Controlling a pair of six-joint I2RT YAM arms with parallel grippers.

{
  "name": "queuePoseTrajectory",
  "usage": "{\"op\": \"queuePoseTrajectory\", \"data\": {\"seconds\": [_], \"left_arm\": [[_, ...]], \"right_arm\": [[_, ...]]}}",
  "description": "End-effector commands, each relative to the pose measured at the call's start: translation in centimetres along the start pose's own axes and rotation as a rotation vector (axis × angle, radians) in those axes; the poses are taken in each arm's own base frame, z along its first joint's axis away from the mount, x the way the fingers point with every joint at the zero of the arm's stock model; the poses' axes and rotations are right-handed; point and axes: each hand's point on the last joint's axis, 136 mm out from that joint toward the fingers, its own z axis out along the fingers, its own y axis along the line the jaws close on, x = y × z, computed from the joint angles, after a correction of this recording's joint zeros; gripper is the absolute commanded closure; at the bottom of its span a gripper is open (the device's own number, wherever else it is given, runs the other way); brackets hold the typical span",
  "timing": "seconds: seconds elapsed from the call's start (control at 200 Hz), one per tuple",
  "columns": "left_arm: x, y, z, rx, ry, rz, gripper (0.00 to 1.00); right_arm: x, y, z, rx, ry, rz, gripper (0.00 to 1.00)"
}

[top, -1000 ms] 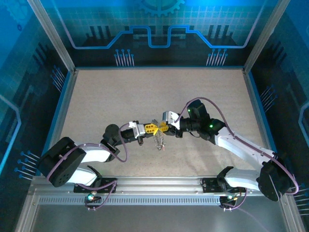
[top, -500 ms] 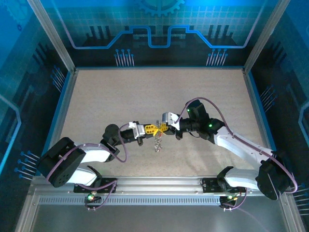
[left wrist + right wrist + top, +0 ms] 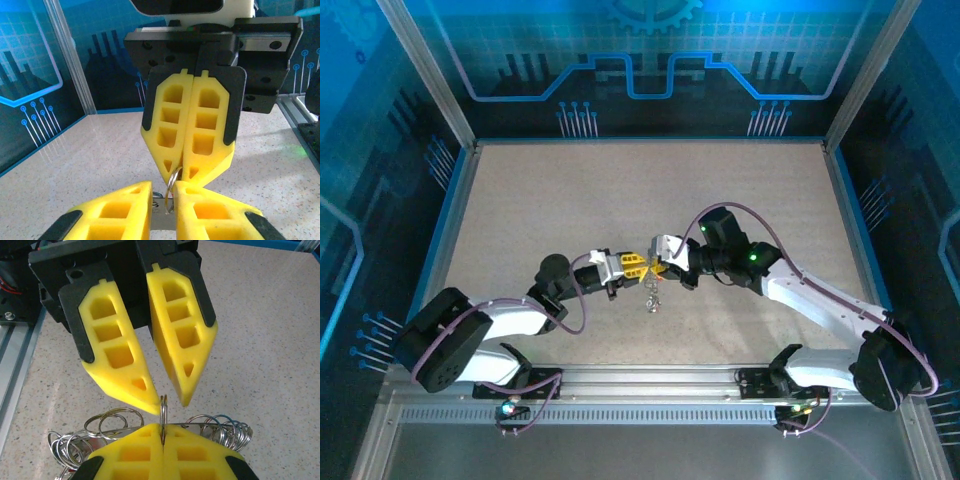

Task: Put the keys on the keyring

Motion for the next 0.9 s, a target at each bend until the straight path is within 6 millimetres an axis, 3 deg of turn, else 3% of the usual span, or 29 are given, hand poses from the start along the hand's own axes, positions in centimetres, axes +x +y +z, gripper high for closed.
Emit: {"op": "queuePoseTrajectory", "data": {"seconds": [0.0, 0.485, 0.895], "left_arm": [[-0.3, 0.1, 0.2, 0.012, 0.029, 0.042, 0.81], [0.9, -1.1, 0.7, 0.09, 0.214, 0.036, 0.81], [1.9, -1.3, 0.5, 0.097, 0.304, 0.065, 0.86]], "right_arm": [[-0.8, -0.3, -0.2, 0.012, 0.005, -0.031, 1.0], [-0.2, 0.2, 1.0, 0.005, 0.052, -0.068, 1.0], [-1.0, 0.5, 0.7, 0.004, 0.018, -0.098, 1.0]]}}
